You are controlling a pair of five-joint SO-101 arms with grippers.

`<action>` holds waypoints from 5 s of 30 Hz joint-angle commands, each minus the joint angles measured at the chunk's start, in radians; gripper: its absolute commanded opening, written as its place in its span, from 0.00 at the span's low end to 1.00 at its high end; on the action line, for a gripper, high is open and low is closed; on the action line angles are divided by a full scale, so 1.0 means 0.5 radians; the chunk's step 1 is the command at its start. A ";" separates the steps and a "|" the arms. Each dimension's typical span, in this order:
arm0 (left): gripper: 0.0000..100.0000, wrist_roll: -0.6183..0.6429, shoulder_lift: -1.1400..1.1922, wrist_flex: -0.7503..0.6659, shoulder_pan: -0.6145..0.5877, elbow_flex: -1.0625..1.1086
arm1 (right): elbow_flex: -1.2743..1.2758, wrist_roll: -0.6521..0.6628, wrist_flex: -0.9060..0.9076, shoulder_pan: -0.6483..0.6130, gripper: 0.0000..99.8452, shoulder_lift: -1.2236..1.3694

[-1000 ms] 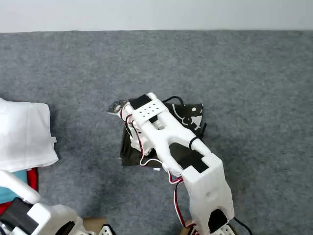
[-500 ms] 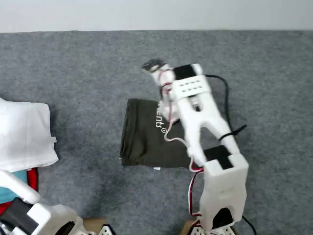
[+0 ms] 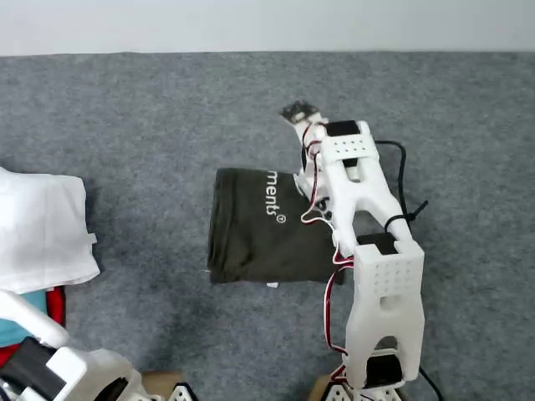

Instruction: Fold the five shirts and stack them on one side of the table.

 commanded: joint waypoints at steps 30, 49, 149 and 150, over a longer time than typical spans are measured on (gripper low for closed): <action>0.01 0.018 -0.325 0.015 -0.089 -0.017 | 1.071 -0.534 0.925 -0.032 0.01 -1.560; 0.01 0.009 -0.964 -0.071 -0.089 0.496 | 1.212 -1.405 0.514 -0.219 0.35 -1.545; 0.01 1.206 -1.332 -0.227 2.044 1.235 | -0.068 1.326 -0.272 0.468 0.10 -0.302; 0.01 1.206 -1.332 -0.224 2.044 1.235 | -0.068 1.310 -0.232 0.471 0.11 -0.327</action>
